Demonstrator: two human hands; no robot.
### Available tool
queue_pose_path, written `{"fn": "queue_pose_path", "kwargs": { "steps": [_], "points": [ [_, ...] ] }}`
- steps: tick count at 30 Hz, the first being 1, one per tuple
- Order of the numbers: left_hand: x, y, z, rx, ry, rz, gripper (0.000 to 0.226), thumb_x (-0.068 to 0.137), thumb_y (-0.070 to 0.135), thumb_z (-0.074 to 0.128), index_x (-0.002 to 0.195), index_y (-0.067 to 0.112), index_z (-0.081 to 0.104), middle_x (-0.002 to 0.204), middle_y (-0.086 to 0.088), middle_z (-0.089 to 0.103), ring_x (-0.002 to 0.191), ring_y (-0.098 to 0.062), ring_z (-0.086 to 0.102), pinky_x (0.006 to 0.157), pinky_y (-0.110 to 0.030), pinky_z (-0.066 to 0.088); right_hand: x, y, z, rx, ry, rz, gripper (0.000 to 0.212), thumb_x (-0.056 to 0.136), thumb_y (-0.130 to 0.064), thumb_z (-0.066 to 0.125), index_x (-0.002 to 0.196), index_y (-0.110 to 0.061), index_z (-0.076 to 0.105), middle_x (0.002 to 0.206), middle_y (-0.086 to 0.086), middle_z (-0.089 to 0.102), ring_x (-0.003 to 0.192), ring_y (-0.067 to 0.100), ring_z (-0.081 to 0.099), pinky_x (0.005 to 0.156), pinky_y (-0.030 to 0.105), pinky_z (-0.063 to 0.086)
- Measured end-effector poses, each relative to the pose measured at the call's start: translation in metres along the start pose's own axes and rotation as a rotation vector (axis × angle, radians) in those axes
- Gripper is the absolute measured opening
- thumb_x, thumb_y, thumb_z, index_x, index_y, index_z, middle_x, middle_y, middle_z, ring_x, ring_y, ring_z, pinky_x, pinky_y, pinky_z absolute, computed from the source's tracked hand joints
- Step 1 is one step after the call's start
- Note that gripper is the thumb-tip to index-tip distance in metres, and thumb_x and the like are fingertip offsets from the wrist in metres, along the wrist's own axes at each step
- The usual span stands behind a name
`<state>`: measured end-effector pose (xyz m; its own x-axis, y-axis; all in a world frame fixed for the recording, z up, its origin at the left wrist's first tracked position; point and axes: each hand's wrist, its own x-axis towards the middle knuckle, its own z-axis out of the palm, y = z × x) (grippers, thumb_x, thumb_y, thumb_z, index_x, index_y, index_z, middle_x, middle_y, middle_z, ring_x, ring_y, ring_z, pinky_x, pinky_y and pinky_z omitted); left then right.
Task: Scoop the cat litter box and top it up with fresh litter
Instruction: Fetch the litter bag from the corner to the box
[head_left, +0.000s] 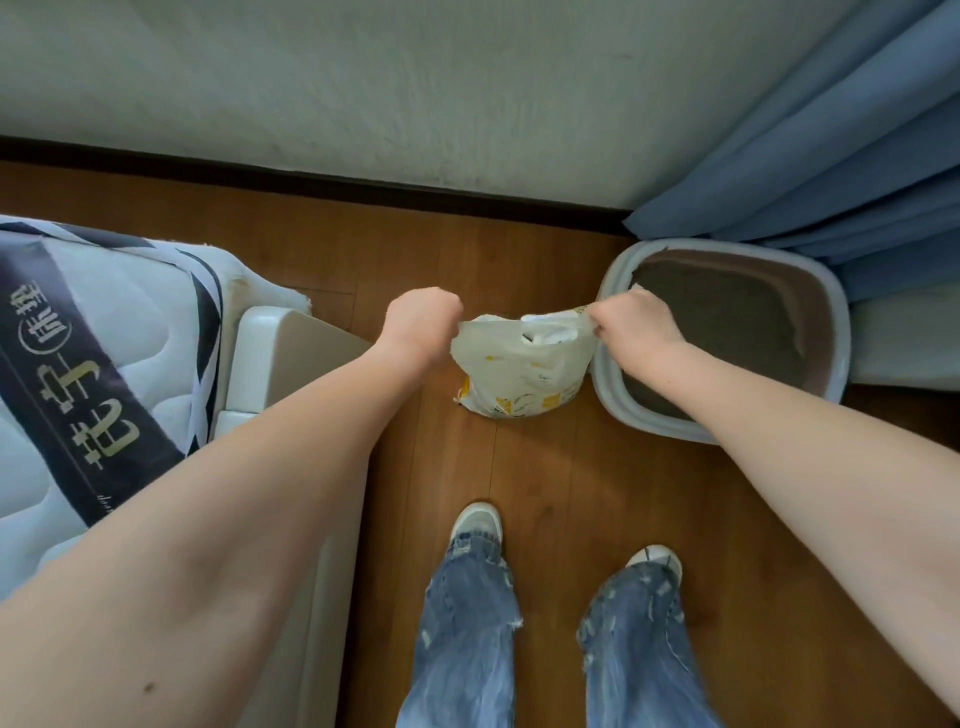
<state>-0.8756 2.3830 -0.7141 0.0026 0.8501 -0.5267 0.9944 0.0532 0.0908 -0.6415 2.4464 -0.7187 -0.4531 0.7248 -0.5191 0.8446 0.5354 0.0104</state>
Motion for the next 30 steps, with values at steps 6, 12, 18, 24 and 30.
{"fn": "queue_pose_path", "kwargs": {
  "steps": [6, 12, 18, 24, 30],
  "points": [
    [-0.025, 0.004, 0.022, -0.032, -0.038, -0.018, 0.024, 0.085, -0.007, 0.05, 0.067, 0.008, 0.049, 0.063, -0.001, 0.041, 0.071, -0.027, 0.049, 0.06, -0.031, 0.038, -0.001, -0.012, -0.001, -0.011, -0.057, -0.04, 0.011, 0.092, -0.011, 0.05, 0.095, -0.011, 0.061, 0.087, 0.004, 0.054, 0.086, 0.023, 0.056, 0.07, 0.034, 0.048],
    [-0.031, 0.02, 0.029, -0.024, 0.04, 0.037, 0.02, 0.084, -0.008, 0.051, 0.078, 0.011, 0.054, 0.068, 0.001, 0.043, 0.075, -0.022, 0.042, 0.061, -0.03, 0.035, 0.008, -0.058, 0.004, -0.017, -0.168, -0.318, 0.042, 0.083, -0.029, 0.062, 0.124, -0.022, 0.052, 0.11, 0.002, 0.061, 0.098, 0.021, 0.058, 0.074, 0.032, 0.051],
    [-0.034, 0.038, 0.035, -0.07, 0.094, 0.008, 0.016, 0.088, -0.001, 0.053, 0.089, 0.01, 0.065, 0.077, -0.001, 0.049, 0.076, -0.019, 0.042, 0.064, -0.026, 0.036, -0.004, -0.091, 0.008, 0.075, -0.207, -0.255, 0.086, 0.079, -0.05, 0.068, 0.147, -0.016, 0.028, 0.131, 0.005, 0.057, 0.115, 0.026, 0.057, 0.1, 0.042, 0.046],
    [-0.051, 0.048, 0.049, -0.192, 0.188, 0.173, 0.017, 0.092, 0.005, 0.054, 0.096, 0.009, 0.07, 0.084, -0.006, 0.061, 0.08, -0.018, 0.046, 0.066, -0.027, 0.037, -0.01, -0.098, 0.014, 0.13, -0.166, -0.22, 0.027, 0.093, 0.001, 0.041, 0.103, -0.008, 0.064, 0.108, 0.012, 0.064, 0.101, 0.031, 0.061, 0.073, 0.035, 0.046],
    [-0.077, 0.049, 0.091, -0.726, 0.342, -0.028, 0.04, 0.078, 0.018, 0.077, 0.115, 0.014, 0.062, 0.102, -0.001, 0.061, 0.095, -0.014, 0.055, 0.079, -0.025, 0.044, -0.03, -0.08, -0.003, -0.133, -0.249, -0.42, 0.027, 0.087, 0.01, 0.044, 0.068, -0.009, 0.042, 0.11, 0.016, 0.063, 0.103, 0.033, 0.061, 0.073, 0.032, 0.041]
  ]
}}
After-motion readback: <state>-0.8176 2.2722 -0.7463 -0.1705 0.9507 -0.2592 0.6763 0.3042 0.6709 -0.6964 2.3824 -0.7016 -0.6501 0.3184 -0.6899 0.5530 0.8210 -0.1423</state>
